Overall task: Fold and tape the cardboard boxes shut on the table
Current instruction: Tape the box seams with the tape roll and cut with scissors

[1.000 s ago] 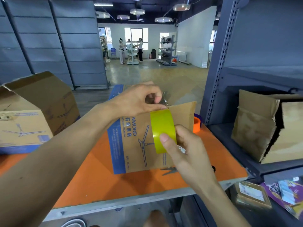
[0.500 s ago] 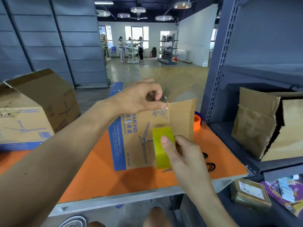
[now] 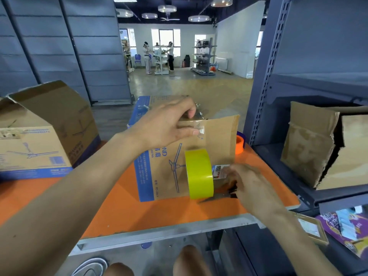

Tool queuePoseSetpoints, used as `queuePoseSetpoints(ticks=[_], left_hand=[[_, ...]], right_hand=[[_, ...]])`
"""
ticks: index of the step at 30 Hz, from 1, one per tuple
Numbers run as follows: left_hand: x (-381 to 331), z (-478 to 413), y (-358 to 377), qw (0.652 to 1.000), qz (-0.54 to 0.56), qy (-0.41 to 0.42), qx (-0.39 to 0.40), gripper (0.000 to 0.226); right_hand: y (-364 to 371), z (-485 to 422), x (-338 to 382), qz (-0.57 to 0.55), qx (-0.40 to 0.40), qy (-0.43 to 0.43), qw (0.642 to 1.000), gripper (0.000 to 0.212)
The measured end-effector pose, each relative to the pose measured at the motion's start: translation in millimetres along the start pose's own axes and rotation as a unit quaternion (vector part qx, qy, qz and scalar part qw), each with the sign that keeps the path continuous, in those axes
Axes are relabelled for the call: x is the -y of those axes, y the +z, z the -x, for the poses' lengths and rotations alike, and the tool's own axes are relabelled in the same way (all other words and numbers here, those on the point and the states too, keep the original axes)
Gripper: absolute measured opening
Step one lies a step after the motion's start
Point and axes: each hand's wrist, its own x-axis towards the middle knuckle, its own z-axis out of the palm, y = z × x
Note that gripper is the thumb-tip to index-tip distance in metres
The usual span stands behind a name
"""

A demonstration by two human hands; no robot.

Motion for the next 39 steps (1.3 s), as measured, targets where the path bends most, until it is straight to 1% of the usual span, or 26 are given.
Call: queuePoseSetpoints(ticks=[2, 4, 6, 10, 13, 19, 22, 24, 26, 28, 30, 33, 36, 39], left_hand=[[-2.8, 3.5, 1.3, 1.000, 0.003, -0.020, -0.006, 0.036], [-6.1, 5.1, 3.0, 0.999, -0.006, -0.029, -0.023, 0.034], [-9.1, 7.4, 6.1, 0.998, -0.017, -0.039, -0.052, 0.032], [-15.8, 17.3, 11.5, 0.992, -0.005, -0.057, -0.114, 0.028], [-18.1, 23.8, 11.3, 0.991, -0.006, -0.058, -0.118, 0.028], [-16.2, 28.3, 10.3, 0.994, 0.001, -0.061, -0.092, 0.032], [-16.1, 22.3, 8.4, 0.995, -0.022, -0.054, -0.086, 0.029], [-15.7, 11.7, 5.0, 0.995, -0.026, -0.058, -0.072, 0.026], [-18.5, -0.4, 2.3, 0.996, -0.022, -0.061, -0.054, 0.024], [-18.4, -6.9, 1.7, 0.996, -0.028, -0.067, -0.044, 0.026], [-15.9, -8.6, 3.1, 0.995, -0.028, -0.079, -0.048, 0.028], [-13.1, -7.6, 5.9, 0.994, -0.012, -0.094, -0.052, 0.029], [-14.5, -7.8, 5.3, 0.994, -0.009, -0.095, -0.046, 0.029], [-16.5, -6.6, 7.0, 0.994, -0.010, -0.090, -0.053, 0.029]], right_hand=[[0.9, -8.3, -18.9, 0.127, 0.086, -0.009, 0.988, 0.055], [2.5, -11.5, -30.6, 0.176, 0.126, -0.035, 0.976, 0.053], [1.3, -13.4, -36.8, 0.192, 0.138, -0.055, 0.970, 0.052], [-1.1, -17.7, -40.5, 0.195, 0.168, -0.090, 0.962, 0.052], [-6.4, -20.0, -42.2, 0.183, 0.214, -0.101, 0.954, 0.055], [-27.3, -21.7, -43.9, 0.228, 0.239, -0.131, 0.935, 0.040], [-37.3, -16.5, -46.4, 0.264, 0.235, -0.168, 0.920, 0.038], [-50.5, -15.5, -48.0, 0.268, 0.228, -0.174, 0.920, 0.039], [-72.4, -16.6, -49.7, 0.279, 0.203, -0.172, 0.923, 0.037], [-94.5, -21.2, -47.2, 0.254, 0.188, -0.156, 0.936, 0.034], [-117.6, -26.3, -42.3, 0.188, 0.188, -0.136, 0.954, 0.033], [-143.4, -39.1, -33.7, 0.114, 0.174, -0.148, 0.967, 0.036], [-155.6, -53.9, -24.5, 0.019, 0.203, -0.163, 0.965, 0.036], [-159.4, -70.7, -19.3, 0.005, 0.245, -0.167, 0.955, 0.033]])
